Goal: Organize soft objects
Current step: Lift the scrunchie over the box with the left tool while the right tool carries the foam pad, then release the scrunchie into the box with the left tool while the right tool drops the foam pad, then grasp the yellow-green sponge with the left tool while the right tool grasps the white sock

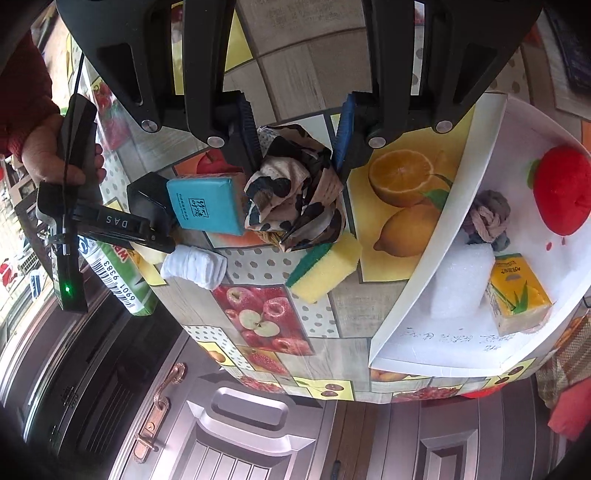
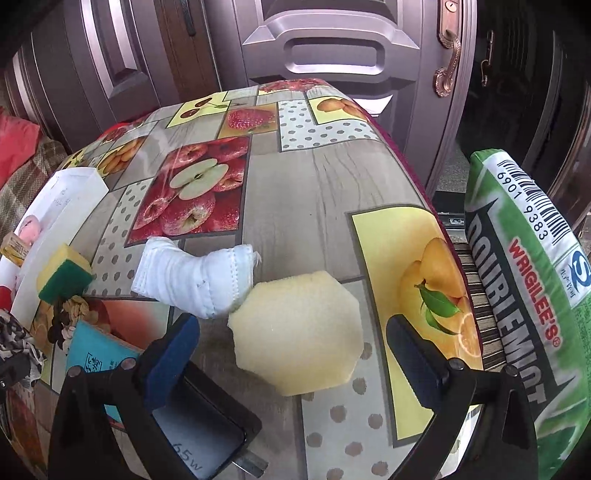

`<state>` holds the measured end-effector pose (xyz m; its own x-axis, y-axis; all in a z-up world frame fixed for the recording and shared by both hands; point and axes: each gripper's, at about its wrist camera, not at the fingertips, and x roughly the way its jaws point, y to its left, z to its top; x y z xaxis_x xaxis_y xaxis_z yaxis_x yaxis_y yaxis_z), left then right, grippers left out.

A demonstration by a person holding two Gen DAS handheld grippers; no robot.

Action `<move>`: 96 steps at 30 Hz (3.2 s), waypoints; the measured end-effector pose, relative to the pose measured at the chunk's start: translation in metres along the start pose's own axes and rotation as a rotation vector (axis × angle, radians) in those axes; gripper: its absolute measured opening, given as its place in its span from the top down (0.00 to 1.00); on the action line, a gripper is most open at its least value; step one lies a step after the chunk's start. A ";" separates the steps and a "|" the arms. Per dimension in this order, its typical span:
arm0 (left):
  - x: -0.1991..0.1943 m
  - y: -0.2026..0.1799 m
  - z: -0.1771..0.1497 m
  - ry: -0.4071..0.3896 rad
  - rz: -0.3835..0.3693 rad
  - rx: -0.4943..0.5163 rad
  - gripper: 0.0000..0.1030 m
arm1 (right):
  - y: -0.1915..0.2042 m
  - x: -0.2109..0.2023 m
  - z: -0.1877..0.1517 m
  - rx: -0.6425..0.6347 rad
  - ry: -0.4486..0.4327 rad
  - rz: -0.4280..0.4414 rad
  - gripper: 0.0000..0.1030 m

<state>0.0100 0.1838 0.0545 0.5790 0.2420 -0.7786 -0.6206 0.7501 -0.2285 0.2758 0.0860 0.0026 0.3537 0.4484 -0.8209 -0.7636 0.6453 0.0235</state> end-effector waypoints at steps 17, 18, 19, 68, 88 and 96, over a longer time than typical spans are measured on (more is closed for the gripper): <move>-0.065 -0.009 0.009 -0.139 -0.032 0.016 0.65 | -0.010 -0.138 0.002 0.117 -0.310 0.054 0.37; -0.074 -0.009 0.010 -0.159 -0.034 0.018 0.65 | -0.007 -0.150 0.003 0.115 -0.338 0.061 0.37; -0.083 -0.007 0.011 -0.179 -0.036 0.018 0.65 | -0.003 -0.161 0.003 0.115 -0.365 0.068 0.37; -0.142 0.202 0.079 -0.297 0.094 -0.126 0.65 | 0.245 -0.118 0.093 -0.076 -0.300 0.361 0.37; -0.091 0.234 0.074 -0.269 0.230 -0.247 0.00 | 0.272 -0.017 0.094 -0.049 -0.170 0.358 0.00; -0.108 0.200 0.080 -0.301 0.190 -0.190 0.00 | 0.245 -0.051 0.092 -0.014 -0.238 0.312 0.00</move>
<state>-0.1343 0.3565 0.1400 0.5562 0.5560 -0.6177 -0.8018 0.5544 -0.2229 0.1201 0.2782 0.1028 0.2171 0.7538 -0.6202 -0.8611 0.4472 0.2420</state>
